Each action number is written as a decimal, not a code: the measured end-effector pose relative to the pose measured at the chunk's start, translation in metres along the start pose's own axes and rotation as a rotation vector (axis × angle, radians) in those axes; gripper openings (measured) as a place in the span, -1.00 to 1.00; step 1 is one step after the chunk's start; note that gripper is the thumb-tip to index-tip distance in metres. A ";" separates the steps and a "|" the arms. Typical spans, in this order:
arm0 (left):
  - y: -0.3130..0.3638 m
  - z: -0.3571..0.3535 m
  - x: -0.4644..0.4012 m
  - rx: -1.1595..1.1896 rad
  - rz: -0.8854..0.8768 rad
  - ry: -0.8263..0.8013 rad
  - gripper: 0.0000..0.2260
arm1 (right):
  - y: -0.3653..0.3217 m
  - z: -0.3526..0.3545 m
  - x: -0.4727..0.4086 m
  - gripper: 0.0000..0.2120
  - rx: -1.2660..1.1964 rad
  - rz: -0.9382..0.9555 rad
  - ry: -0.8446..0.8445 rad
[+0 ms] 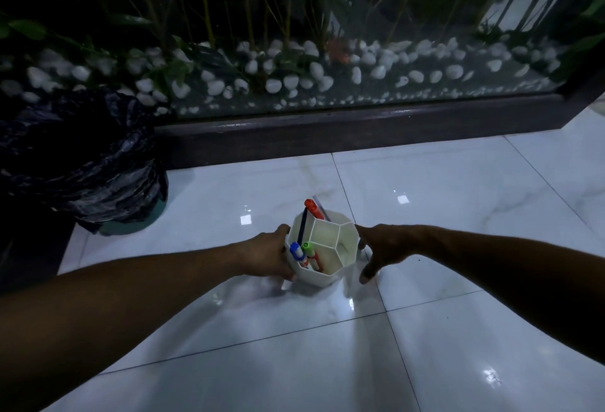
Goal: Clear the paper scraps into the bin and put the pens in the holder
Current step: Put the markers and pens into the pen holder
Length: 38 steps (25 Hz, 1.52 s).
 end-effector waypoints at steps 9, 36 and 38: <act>0.001 -0.002 -0.013 0.105 -0.073 0.078 -0.23 | 0.004 0.031 -0.013 -0.48 0.109 0.007 0.072; 0.015 0.031 0.001 0.188 0.048 -0.027 -0.11 | -0.024 0.153 0.051 -0.89 -0.821 0.433 0.482; 0.023 0.049 0.004 0.388 0.014 0.022 -0.25 | -0.030 0.140 0.044 -0.89 -0.826 0.409 0.420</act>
Point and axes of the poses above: each hand's wrist, its own x-axis away from the middle knuckle, its own z-axis out of the back of the hand, y = z × x, the point moved 5 cm from there along -x, towards the middle knuckle, and after that the axes turned 8 degrees about -y, right-handed, at the moved point
